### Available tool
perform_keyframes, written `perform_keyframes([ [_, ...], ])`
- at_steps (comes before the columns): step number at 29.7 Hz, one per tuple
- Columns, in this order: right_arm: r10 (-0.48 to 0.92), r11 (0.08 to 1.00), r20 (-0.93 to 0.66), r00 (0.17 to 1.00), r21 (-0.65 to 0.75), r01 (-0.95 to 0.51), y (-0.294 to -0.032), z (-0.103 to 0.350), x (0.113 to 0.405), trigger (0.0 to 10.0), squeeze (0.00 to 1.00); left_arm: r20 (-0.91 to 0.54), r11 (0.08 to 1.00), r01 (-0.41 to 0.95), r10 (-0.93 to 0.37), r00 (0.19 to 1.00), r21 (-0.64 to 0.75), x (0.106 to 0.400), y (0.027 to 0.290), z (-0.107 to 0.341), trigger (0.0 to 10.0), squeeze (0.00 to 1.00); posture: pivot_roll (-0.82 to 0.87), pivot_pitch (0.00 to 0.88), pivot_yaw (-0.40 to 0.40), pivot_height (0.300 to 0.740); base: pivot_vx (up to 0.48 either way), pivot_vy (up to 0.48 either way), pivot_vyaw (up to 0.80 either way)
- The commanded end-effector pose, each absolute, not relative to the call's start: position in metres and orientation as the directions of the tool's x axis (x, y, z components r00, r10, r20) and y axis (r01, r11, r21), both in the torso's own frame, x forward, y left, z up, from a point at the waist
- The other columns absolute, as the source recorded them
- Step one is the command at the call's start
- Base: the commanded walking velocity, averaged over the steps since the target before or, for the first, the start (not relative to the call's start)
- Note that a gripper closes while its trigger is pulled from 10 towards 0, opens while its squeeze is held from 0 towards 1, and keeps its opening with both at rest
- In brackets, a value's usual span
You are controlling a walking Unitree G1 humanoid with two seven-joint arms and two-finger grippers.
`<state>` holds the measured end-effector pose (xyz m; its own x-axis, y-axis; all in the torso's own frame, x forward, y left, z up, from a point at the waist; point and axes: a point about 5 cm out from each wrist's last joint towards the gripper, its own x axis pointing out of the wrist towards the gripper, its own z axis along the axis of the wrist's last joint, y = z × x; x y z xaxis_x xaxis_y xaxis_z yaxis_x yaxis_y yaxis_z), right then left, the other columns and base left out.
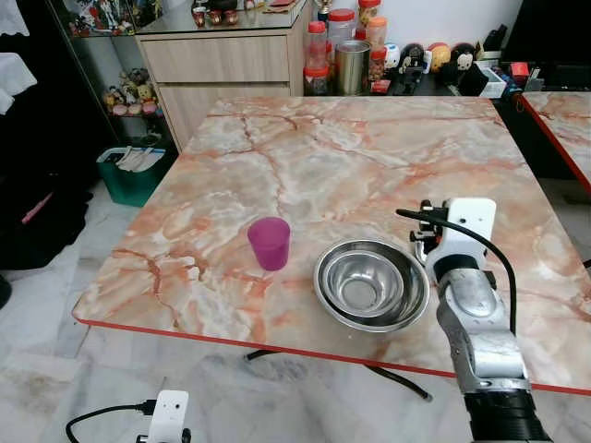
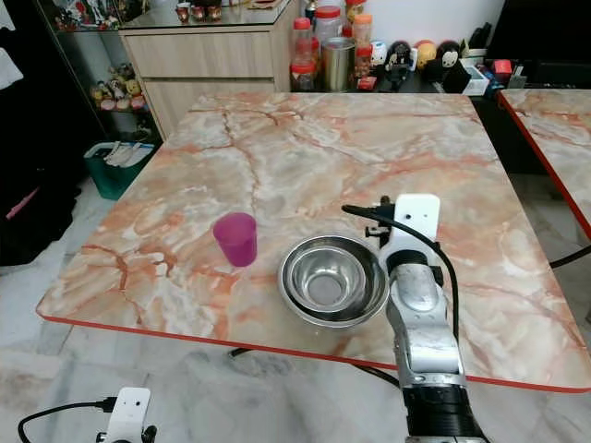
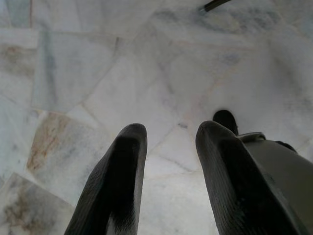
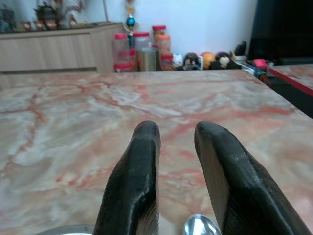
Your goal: Setting the table
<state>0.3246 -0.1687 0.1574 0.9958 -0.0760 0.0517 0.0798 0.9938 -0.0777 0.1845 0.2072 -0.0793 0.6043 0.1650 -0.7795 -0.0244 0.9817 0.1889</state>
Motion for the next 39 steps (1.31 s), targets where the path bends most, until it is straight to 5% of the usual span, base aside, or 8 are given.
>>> perform_keyframes([
  [1,-0.073,0.993,0.067,0.995,-0.085,0.079,-0.169,0.16,0.326,10.0,0.0,-0.79,0.977,0.0,0.171,0.588,0.211,0.18,0.209,-0.082,10.0,0.0,-0.04,0.04,0.067,0.74,0.0,-0.469,0.0],
  [39,-0.082,0.991,0.063,0.995,-0.104,0.088,-0.17,0.156,0.329,10.0,0.0,-0.813,0.975,0.015,0.176,0.555,0.222,0.169,0.217,-0.085,10.0,0.0,-0.06,0.0,0.085,0.74,0.0,-0.449,0.0],
])
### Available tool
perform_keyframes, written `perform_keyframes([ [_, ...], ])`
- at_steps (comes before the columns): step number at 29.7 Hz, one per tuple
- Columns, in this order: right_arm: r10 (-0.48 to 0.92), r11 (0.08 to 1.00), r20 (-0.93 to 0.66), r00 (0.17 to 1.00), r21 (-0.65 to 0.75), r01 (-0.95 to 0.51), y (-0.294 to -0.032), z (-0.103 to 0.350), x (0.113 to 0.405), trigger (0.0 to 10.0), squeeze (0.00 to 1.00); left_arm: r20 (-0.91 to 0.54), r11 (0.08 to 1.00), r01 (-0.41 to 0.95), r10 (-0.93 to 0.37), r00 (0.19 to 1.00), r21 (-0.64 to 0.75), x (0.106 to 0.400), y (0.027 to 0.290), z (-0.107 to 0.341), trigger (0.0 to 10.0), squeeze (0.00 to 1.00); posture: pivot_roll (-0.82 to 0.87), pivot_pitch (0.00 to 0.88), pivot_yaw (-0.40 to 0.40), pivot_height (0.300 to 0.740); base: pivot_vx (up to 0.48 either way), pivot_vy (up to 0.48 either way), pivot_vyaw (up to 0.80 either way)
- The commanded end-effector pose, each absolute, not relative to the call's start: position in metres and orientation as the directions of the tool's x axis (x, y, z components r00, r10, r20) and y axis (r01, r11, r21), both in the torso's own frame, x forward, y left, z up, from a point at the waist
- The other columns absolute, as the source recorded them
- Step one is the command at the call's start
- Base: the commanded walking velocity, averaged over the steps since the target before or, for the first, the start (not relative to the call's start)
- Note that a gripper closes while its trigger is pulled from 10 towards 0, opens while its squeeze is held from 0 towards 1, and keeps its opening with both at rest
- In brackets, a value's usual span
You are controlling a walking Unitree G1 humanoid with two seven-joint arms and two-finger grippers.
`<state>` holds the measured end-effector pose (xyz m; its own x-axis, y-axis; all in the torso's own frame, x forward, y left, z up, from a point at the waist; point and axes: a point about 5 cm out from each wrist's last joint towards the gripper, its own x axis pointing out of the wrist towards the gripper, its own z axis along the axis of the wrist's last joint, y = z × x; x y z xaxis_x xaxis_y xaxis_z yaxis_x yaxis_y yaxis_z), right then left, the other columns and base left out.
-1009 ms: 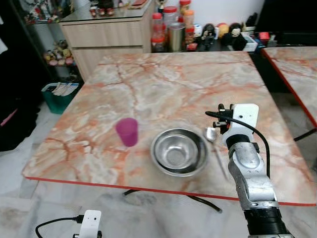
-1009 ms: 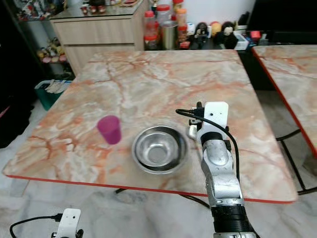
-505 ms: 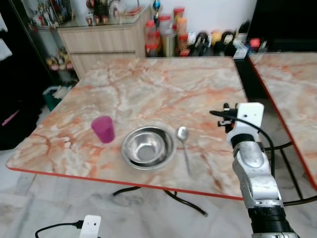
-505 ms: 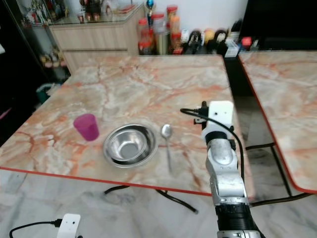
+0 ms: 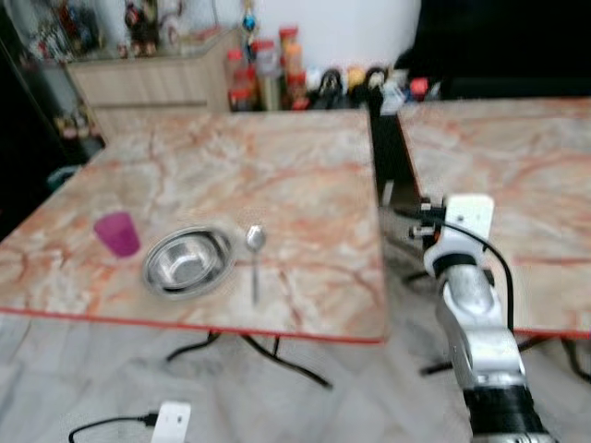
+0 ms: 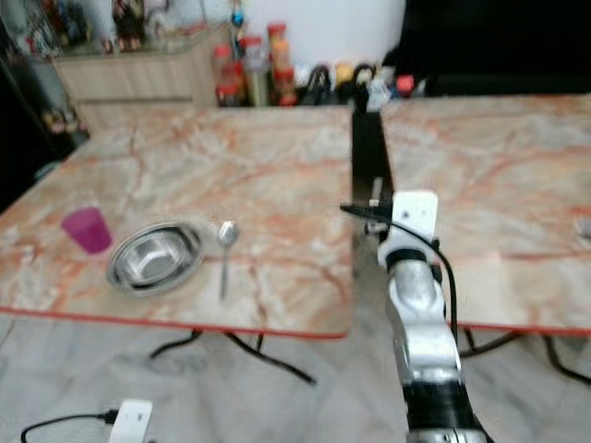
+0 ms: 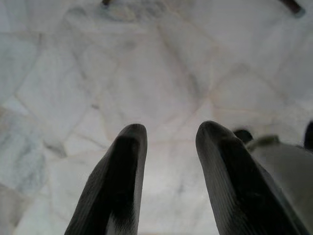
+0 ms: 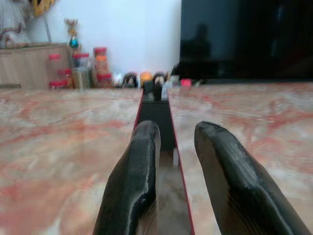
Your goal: Setting the table
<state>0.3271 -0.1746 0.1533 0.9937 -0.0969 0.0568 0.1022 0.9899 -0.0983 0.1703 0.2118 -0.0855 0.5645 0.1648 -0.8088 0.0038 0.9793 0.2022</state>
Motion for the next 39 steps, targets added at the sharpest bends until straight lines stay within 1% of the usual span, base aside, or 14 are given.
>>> perform_keyframes([
  [1,-0.086,0.991,0.063,0.994,-0.102,0.092,-0.171,0.156,0.328,10.0,0.0,-0.813,0.975,0.016,0.176,0.555,0.221,0.168,0.217,-0.086,10.0,0.0,-0.06,0.0,0.085,0.74,0.0,-0.439,0.0],
  [21,-0.096,0.988,0.042,0.995,-0.118,0.1,-0.177,0.153,0.328,10.0,0.0,-0.817,0.978,0.005,0.172,0.55,0.209,0.169,0.216,-0.086,10.0,0.0,-0.06,0.001,0.08,0.74,0.0,-0.426,0.0],
  [24,-0.104,0.987,0.038,0.994,-0.121,0.108,-0.18,0.154,0.328,10.0,0.0,-0.821,0.98,-0.002,0.169,0.545,0.2,0.168,0.215,-0.086,10.0,0.0,-0.06,0.009,0.078,0.74,0.0,0.0,0.0],
  [29,-0.105,0.986,0.036,0.994,-0.122,0.109,-0.179,0.155,0.328,10.0,0.0,-0.812,0.982,-0.02,0.167,0.56,0.188,0.169,0.214,-0.086,10.0,0.0,-0.06,0.019,0.076,0.74,0.0,0.0,0.0],
  [39,-0.116,0.985,0.031,0.993,-0.127,0.119,-0.183,0.155,0.329,10.0,0.0,-0.807,0.984,-0.036,0.162,0.568,0.172,0.171,0.211,-0.085,10.0,0.0,-0.06,0.016,0.067,0.74,0.031,0.0,0.0],
])
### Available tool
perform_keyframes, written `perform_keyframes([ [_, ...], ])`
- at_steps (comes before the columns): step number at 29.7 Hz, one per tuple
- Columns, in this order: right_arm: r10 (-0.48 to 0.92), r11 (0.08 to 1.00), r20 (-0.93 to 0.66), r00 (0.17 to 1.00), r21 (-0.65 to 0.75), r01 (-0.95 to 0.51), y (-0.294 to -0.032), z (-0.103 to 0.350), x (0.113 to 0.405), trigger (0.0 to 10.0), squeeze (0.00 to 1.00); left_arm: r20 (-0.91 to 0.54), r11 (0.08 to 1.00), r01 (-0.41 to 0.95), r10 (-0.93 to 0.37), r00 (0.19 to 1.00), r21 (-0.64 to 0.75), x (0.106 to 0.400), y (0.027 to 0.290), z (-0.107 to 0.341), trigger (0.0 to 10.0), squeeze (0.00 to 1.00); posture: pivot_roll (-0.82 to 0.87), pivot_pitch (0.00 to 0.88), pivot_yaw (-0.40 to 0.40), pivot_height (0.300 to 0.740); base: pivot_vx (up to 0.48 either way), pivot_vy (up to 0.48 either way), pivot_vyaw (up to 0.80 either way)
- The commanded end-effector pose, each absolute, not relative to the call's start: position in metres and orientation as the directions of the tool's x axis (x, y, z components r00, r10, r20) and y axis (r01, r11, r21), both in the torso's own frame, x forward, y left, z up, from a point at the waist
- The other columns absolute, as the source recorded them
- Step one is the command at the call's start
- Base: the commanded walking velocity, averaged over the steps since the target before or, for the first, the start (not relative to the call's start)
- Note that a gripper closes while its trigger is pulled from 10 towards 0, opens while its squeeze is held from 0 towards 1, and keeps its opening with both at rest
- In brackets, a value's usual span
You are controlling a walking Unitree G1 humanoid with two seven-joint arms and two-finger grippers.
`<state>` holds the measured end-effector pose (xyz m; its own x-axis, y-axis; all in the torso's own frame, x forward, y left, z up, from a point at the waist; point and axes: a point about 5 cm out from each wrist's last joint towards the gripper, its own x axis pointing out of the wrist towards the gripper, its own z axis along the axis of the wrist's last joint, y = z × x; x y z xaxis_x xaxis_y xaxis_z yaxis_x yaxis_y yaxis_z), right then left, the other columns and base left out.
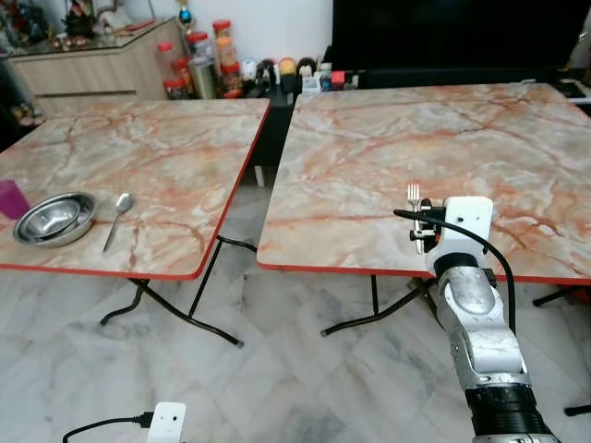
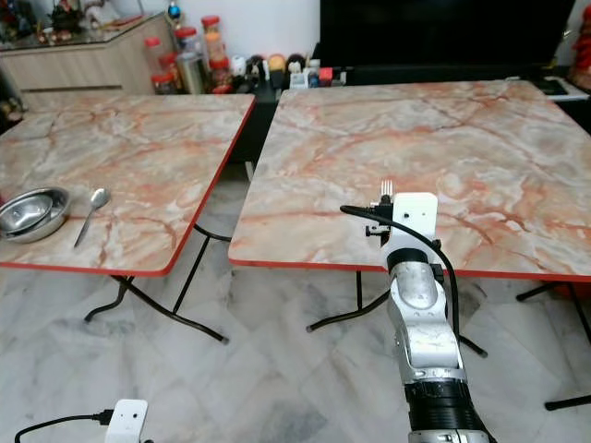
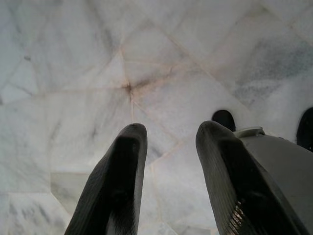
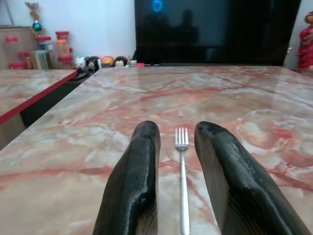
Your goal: Setting the table
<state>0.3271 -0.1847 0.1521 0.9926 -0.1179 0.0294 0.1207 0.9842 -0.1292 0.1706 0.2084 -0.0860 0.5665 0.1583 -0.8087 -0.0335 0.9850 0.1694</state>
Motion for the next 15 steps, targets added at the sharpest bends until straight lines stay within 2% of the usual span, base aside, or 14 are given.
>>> perform_keyframes([
  [1,-0.117,0.985,0.031,0.993,-0.128,0.12,-0.1828,0.1546,0.3285,10.0,0.0,-0.806,0.985,-0.037,0.161,0.569,0.171,0.1718,0.2103,-0.0852,10.0,0.0,-0.06,0.015,0.066,0.74,0.334,0.0,0.0],
  [15,-0.102,0.985,-0.007,0.995,-0.14,0.1,-0.1801,0.1493,0.328,10.0,0.0,-0.801,0.984,-0.04,0.167,0.574,0.176,0.1727,0.2109,-0.0845,10.0,0.0,-0.06,0.02,0.065,0.74,0.343,0.0,0.0],
])
